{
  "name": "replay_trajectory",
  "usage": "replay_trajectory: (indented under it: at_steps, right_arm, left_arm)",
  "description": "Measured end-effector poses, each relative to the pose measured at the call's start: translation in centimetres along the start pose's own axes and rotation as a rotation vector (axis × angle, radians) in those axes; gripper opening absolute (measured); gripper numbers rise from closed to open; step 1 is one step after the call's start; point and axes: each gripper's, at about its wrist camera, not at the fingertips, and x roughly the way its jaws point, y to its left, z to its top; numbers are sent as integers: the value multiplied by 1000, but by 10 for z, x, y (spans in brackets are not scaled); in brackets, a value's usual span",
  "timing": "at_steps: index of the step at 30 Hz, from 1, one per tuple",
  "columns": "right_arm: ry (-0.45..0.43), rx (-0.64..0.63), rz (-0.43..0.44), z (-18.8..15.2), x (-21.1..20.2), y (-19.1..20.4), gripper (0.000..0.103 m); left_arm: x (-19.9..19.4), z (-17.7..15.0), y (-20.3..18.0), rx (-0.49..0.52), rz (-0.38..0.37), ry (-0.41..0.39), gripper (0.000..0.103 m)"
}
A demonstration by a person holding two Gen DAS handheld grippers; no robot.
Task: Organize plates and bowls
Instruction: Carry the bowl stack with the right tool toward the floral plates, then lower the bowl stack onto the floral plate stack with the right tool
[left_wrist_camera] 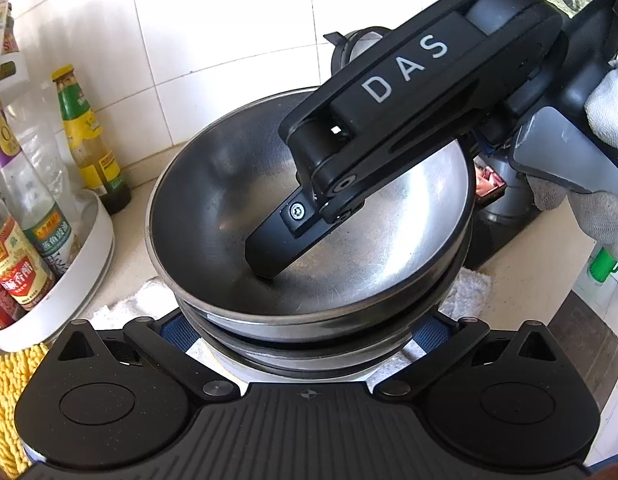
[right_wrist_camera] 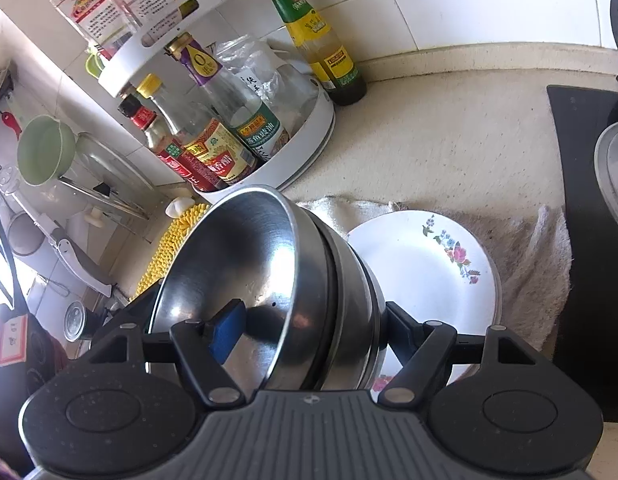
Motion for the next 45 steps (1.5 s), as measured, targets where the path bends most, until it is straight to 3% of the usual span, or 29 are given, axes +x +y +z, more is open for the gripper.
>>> replay_trajectory:
  at_steps: [9,21,39,45]
  right_arm:
    - [7,31,-18,3,22,-17,89]
    - [10,102,-13,1,46,-54,89]
    - [-15,4,-112,-3,34,-43,89]
    - [-43,23,-140,-8,22,-49,89]
  left_arm:
    - [21,-10,3,1,-20,23,103]
    - [74,-11,16,-11,-73,110,103]
    - [53,-19,12,47,-9,133,103]
    - [39,-25,3,63,-8,132,103]
